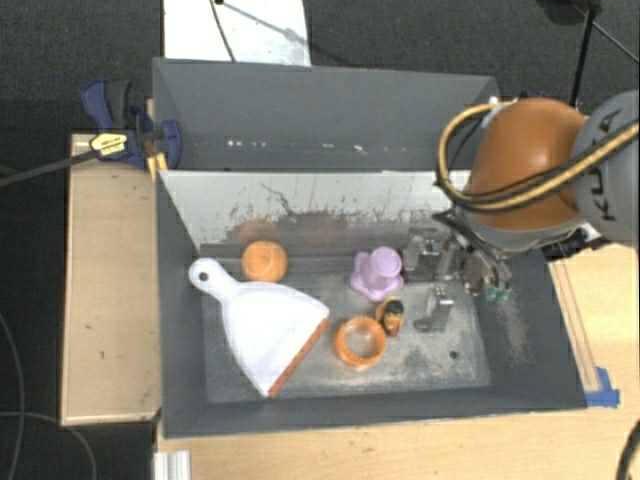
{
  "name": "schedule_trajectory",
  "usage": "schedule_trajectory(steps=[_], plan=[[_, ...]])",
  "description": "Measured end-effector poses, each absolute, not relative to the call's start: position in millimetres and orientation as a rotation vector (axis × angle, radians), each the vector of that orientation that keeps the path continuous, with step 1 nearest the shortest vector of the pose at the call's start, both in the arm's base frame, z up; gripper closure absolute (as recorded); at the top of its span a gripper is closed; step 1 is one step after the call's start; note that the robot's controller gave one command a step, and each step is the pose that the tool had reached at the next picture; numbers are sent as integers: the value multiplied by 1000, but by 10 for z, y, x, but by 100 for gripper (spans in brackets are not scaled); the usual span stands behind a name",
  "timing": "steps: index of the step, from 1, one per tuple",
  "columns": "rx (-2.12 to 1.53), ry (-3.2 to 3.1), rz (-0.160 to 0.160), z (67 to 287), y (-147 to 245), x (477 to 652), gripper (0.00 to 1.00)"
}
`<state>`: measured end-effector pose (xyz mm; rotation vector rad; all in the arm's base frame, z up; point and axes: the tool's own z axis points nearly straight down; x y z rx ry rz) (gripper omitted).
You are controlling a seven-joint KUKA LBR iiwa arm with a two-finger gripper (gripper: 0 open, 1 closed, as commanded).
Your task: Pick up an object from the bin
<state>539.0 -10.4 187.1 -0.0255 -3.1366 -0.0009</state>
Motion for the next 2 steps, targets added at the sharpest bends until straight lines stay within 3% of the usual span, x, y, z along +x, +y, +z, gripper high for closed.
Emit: schedule_trajectory(steps=[1, 2], plan=[[-25, -3145, -1, 1917, -105, 5405, 0], [14, -3152, 0, 1425, 4, 5332, 0]])
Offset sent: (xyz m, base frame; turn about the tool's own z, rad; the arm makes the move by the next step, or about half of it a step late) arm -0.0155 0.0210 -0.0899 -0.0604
